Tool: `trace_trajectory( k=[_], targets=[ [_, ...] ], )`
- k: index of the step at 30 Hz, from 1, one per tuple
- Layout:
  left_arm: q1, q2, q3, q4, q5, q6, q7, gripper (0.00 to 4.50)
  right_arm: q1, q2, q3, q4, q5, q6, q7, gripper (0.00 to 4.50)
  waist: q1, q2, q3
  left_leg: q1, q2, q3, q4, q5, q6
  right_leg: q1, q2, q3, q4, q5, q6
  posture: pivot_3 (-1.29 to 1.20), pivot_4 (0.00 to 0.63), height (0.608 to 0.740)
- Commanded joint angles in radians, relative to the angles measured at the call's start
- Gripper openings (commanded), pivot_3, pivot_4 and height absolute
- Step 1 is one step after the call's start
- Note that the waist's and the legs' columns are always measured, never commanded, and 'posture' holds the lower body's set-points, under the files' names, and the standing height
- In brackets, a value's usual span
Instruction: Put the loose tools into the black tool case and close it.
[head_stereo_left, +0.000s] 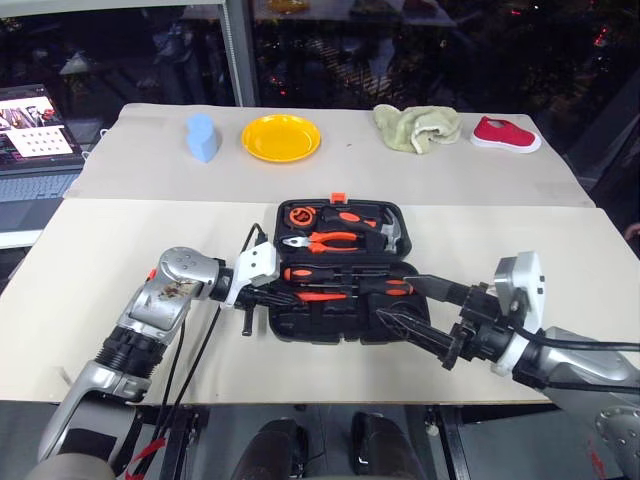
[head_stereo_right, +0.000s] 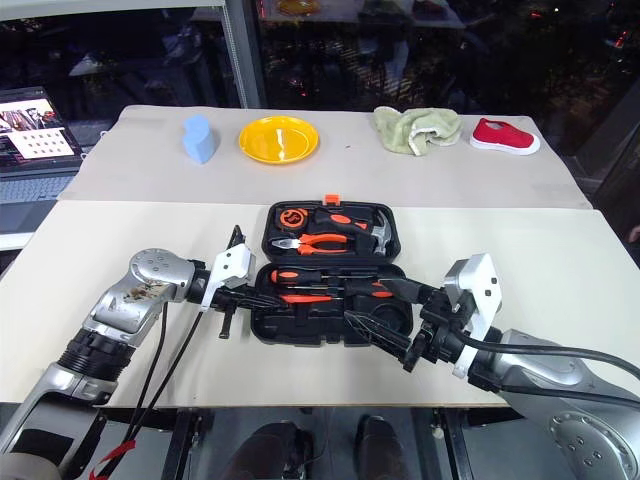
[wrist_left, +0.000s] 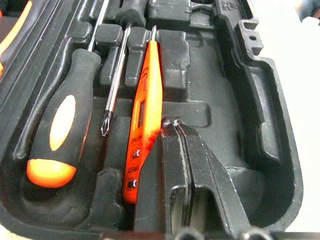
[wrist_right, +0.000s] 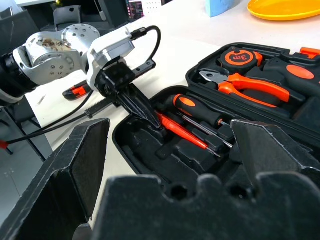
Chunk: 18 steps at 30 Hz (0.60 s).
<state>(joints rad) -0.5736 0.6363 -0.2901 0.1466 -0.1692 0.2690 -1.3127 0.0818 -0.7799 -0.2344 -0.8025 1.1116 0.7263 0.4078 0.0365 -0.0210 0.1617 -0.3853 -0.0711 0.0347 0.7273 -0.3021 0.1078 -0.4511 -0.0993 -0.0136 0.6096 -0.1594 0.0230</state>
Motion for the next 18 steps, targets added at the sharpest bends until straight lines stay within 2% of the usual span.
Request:
trace_trajectory(
  k=[1,5,7,18],
  targets=[
    [-0.032,-0.007,0.076,-0.023,-0.142,0.189,-0.04,0.02,-0.015,0.005,-0.01,-0.017,-0.002,-0.019,0.004,4.5,-0.001,0.0,0.0,0.0,0.0,0.0,0.0,0.0,0.0,0.0,0.0,0.0,0.0,0.0,0.0,0.0,0.15,0.74],
    [-0.068,-0.018,0.11,-0.021,-0.191,0.254,-0.033,0.02,-0.016,0.007,-0.006,-0.011,-0.011,-0.019,0.007,4.5,-0.001,0.0,0.0,-0.003,0.0,0.0,0.0,0.001,-0.001,-0.004,0.002,-0.001,0.001,0.0,0.0,0.0,0.15,0.74],
    [-0.081,-0.028,0.103,-0.003,-0.172,0.247,-0.01,0.02,-0.018,0.01,-0.003,-0.01,-0.016,-0.019,0.007,4.5,0.0,0.0,0.0,-0.005,0.0,0.0,0.0,0.004,-0.006,-0.003,0.002,-0.001,0.001,0.0,0.0,0.0,0.15,0.74],
    [-0.049,-0.052,0.012,0.03,-0.062,0.139,0.017,0.02,-0.007,0.016,-0.014,-0.02,-0.018,-0.017,-0.002,4.5,0.0,0.0,0.0,-0.007,0.0,0.001,0.0,0.003,-0.005,-0.004,0.001,0.0,-0.001,0.0,0.0,0.0,0.15,0.74]
  ],
)
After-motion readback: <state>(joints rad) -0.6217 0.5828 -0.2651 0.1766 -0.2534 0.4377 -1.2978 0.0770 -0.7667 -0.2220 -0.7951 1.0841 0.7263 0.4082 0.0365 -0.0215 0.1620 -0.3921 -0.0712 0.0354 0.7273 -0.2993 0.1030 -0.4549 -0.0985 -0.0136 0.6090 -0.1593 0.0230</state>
